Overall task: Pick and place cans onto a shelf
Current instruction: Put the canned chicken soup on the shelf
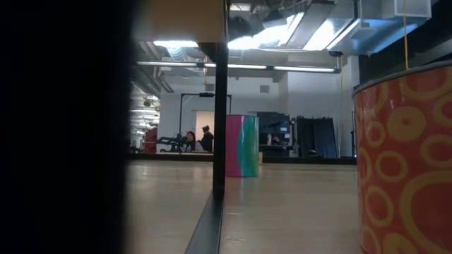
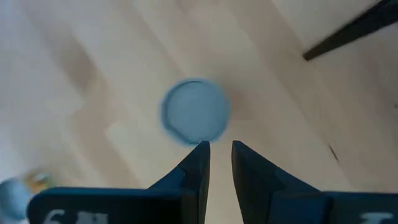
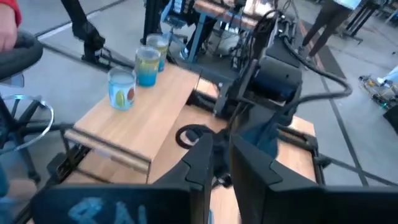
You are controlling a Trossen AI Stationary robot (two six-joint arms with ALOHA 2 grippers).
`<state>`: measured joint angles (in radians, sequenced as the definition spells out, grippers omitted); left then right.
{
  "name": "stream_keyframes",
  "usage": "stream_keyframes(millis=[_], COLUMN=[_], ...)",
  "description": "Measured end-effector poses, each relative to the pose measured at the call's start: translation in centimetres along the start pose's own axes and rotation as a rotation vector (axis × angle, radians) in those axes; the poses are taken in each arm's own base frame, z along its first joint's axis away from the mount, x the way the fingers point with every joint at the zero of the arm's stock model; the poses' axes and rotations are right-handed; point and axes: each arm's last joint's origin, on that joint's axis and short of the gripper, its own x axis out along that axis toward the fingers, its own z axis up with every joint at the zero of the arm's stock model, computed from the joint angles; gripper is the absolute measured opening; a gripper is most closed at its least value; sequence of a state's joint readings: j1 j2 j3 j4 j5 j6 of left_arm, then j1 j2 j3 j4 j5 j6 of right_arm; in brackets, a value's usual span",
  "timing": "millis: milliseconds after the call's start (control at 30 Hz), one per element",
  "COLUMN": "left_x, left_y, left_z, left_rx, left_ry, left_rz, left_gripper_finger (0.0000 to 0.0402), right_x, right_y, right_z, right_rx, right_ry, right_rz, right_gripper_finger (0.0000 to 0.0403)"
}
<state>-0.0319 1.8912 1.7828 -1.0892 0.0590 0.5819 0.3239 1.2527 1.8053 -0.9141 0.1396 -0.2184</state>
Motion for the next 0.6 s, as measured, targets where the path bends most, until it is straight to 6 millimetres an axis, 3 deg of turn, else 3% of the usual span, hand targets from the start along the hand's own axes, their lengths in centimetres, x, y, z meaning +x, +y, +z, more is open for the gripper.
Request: stream_keyframes(millis=[133, 300, 600], left_x=[2.9, 4.9, 4.9], left_y=[0.1, 0.0, 0.0], left_z=[0.0, 0.1, 0.1], left_rx=[0.051, 0.103, 0.134], left_ry=[0.06, 0.103, 0.096], left_rz=[-0.058, -0.096, -0.093], left_gripper_finger=[0.006, 0.006, 0.0058], right_x=[-0.6, -0.8, -0.8], right_y=[0.0, 0.0, 0.0], right_z=[-0.2, -0.5, -0.6], right_rx=[-0.002, -0.005, -0.006], right_ry=[0.015, 0.037, 0.043], right_rz=[0.002, 0.0, 0.0], right_gripper_finger=[0.0056, 0.0056, 0.0056])
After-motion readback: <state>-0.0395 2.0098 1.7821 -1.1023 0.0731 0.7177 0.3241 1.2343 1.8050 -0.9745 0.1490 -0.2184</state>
